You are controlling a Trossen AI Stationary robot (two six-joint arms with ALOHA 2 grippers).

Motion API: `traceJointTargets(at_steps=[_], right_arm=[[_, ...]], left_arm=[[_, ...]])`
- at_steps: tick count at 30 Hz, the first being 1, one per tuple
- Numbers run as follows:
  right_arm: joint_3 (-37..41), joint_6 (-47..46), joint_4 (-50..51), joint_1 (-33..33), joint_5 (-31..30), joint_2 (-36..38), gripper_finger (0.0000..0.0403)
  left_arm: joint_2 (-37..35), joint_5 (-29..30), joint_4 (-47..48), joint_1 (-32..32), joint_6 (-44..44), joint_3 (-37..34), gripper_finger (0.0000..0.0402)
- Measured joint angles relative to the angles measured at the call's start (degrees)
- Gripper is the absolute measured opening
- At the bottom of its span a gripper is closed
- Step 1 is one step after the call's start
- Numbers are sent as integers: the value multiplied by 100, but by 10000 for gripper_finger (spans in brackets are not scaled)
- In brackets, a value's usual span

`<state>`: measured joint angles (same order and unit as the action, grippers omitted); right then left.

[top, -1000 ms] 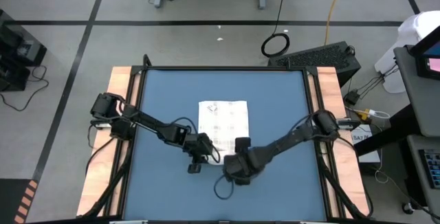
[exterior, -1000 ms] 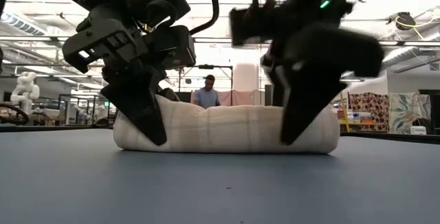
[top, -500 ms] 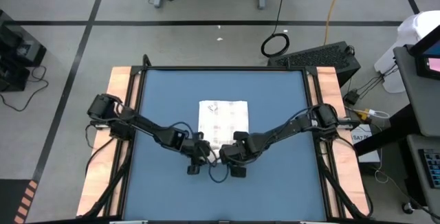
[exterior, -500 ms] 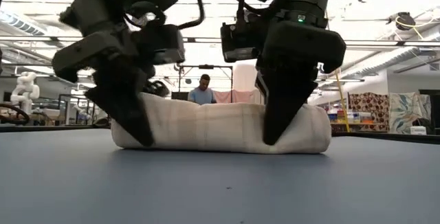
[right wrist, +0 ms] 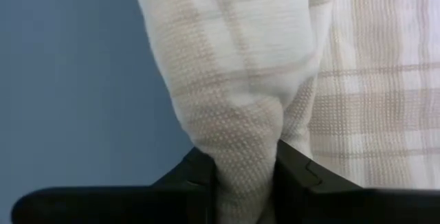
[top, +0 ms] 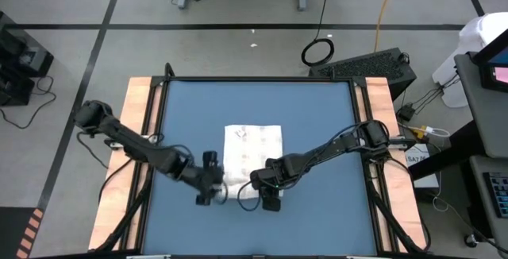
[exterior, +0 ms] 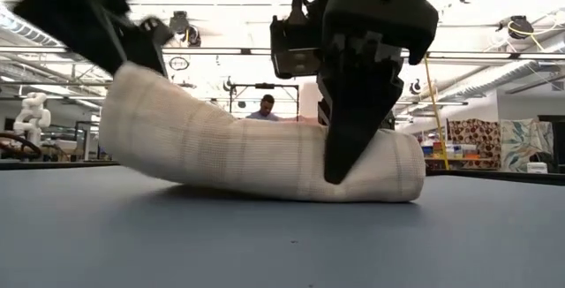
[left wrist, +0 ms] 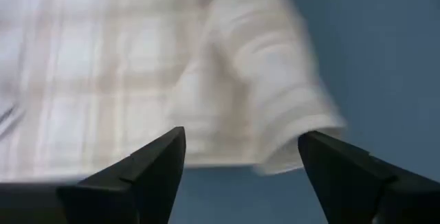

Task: Roll towel into tight, uniform cylinder
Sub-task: Roll the white towel

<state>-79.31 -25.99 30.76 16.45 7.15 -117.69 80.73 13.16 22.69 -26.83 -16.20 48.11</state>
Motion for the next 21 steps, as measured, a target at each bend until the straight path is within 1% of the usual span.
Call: traceJointTargets(at_steps=[4, 9, 11, 15, 18, 21], right_arm=[[0, -11, -1, -5, 271, -4, 78], [2, -34, -6, -81, 639, -9, 78], [2, 7, -15, -118, 743, -9, 78], [7, 126, 0, -225, 1073, -15, 78], [11, 160, 0, -366, 1431, -24, 78], [11, 163, 10, -494, 1637, -31, 78]], left_arm=[[77, 548, -712, -722, 151, 11, 288], [181, 1717, -801, -1464, 156, 7, 288], [244, 2054, -939, -1658, 162, 7, 288], [622, 2238, -1538, -1833, 305, 10, 288], [1130, 2330, -1806, -1826, 302, 12, 288], [1621, 2412, -1989, -1776, 293, 12, 288]])
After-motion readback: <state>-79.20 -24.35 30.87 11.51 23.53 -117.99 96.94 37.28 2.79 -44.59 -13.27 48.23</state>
